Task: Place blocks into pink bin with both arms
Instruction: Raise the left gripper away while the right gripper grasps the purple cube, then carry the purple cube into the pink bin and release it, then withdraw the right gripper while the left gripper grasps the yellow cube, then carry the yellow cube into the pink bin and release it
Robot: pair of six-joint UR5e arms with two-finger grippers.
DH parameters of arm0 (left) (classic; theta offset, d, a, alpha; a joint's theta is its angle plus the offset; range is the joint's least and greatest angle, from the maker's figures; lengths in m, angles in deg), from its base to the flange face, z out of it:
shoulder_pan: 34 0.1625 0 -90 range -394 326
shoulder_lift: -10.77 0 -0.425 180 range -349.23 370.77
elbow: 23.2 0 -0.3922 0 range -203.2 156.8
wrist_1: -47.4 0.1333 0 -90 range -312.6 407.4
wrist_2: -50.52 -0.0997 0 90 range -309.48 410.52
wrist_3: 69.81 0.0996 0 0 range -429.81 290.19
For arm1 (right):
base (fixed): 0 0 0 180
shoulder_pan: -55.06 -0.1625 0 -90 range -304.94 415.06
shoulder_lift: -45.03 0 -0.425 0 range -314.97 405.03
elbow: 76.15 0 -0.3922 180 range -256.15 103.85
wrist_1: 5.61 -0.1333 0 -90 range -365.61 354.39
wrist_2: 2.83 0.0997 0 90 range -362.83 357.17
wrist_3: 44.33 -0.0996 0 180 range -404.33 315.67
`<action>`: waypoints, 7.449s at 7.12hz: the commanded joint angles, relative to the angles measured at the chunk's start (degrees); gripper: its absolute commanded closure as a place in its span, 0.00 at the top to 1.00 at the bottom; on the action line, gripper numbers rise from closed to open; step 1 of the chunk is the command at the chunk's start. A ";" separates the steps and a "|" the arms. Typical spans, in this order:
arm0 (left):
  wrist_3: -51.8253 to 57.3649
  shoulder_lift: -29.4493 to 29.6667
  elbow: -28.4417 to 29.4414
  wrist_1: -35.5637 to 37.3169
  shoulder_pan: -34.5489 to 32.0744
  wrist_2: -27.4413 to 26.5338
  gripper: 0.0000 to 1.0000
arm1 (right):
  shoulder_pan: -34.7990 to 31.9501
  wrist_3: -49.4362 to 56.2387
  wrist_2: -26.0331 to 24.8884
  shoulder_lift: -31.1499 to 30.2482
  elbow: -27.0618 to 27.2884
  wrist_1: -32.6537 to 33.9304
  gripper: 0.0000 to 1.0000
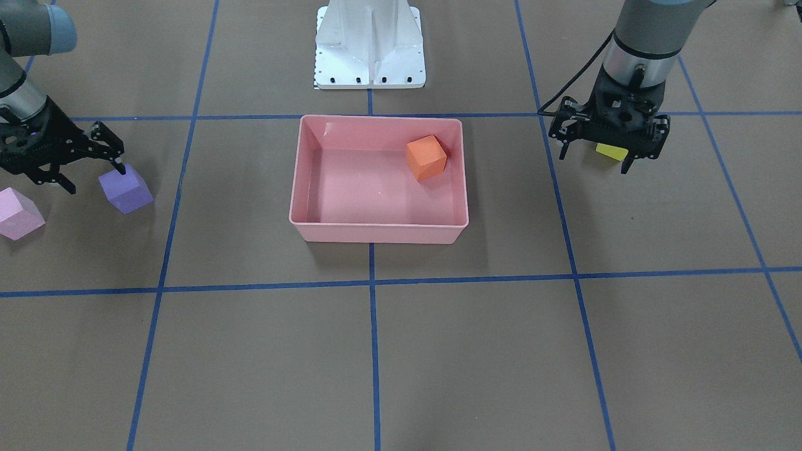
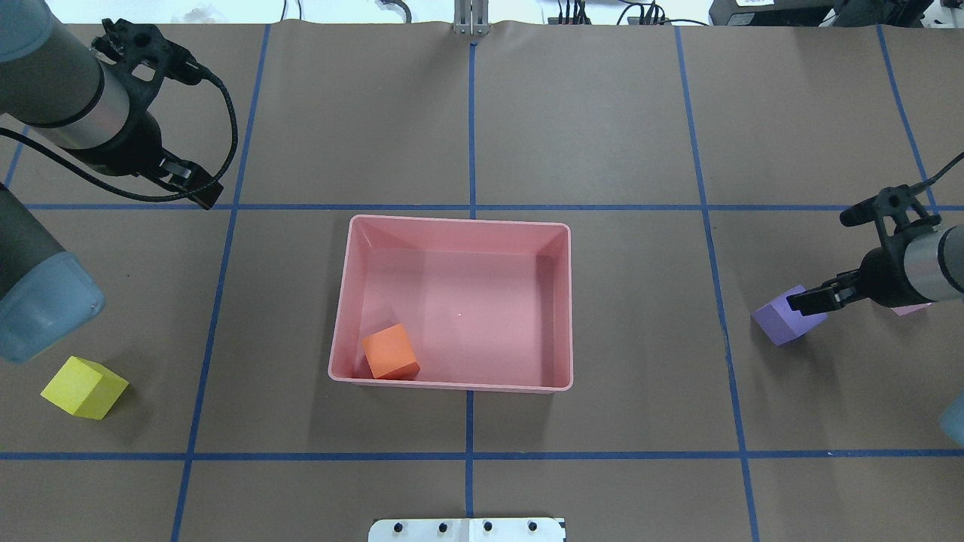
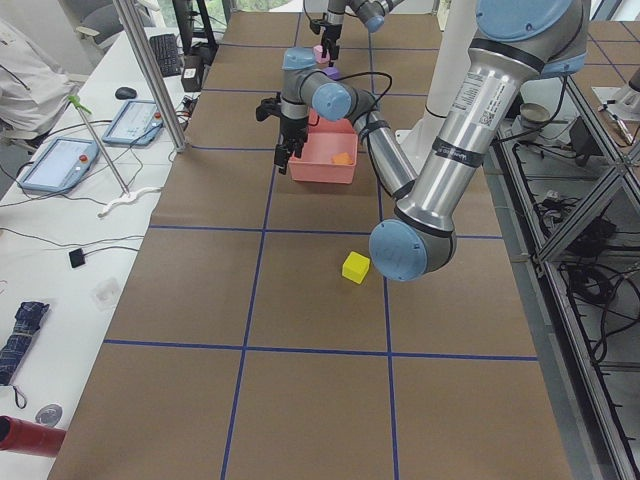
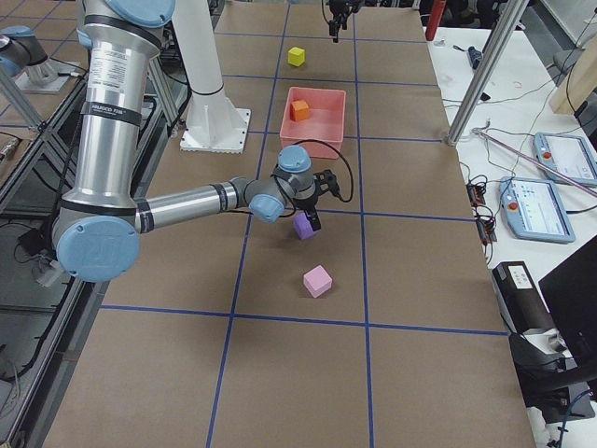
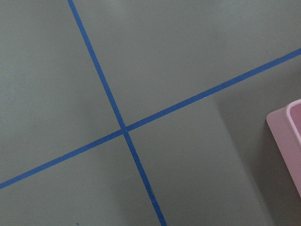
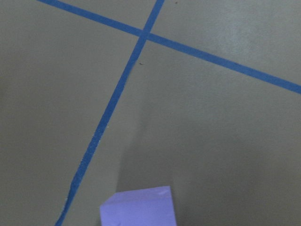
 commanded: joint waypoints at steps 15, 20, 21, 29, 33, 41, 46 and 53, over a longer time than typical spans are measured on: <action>24.75 -23.55 4.42 -20.31 -16.64 9.24 1.00 | 3.22 -26.40 -0.82 32.79 11.99 43.35 0.00; 15.43 -33.18 7.51 -39.63 -16.12 13.73 1.00 | 17.55 -45.51 -17.51 49.21 3.92 50.11 0.78; 15.43 -33.35 7.60 -40.86 -15.85 14.25 1.00 | 18.00 -45.69 -18.75 49.21 4.00 50.20 0.99; -7.95 -45.55 7.16 -64.24 6.47 0.90 1.00 | 1.77 -25.51 -5.34 41.49 8.65 50.20 1.00; -12.76 -47.86 7.07 -68.11 14.01 -3.22 1.00 | -5.97 -12.51 1.18 36.57 8.48 49.85 1.00; -19.19 -46.90 9.09 -67.76 23.51 -8.68 0.87 | -12.05 1.13 4.00 30.58 8.22 49.76 1.00; -19.55 -45.14 2.54 -62.71 21.17 -2.14 0.38 | -22.40 18.07 12.25 23.74 7.44 49.76 1.00; -27.71 9.82 2.44 -5.28 15.79 -0.77 0.33 | -34.03 43.52 16.13 10.56 -0.56 43.75 1.00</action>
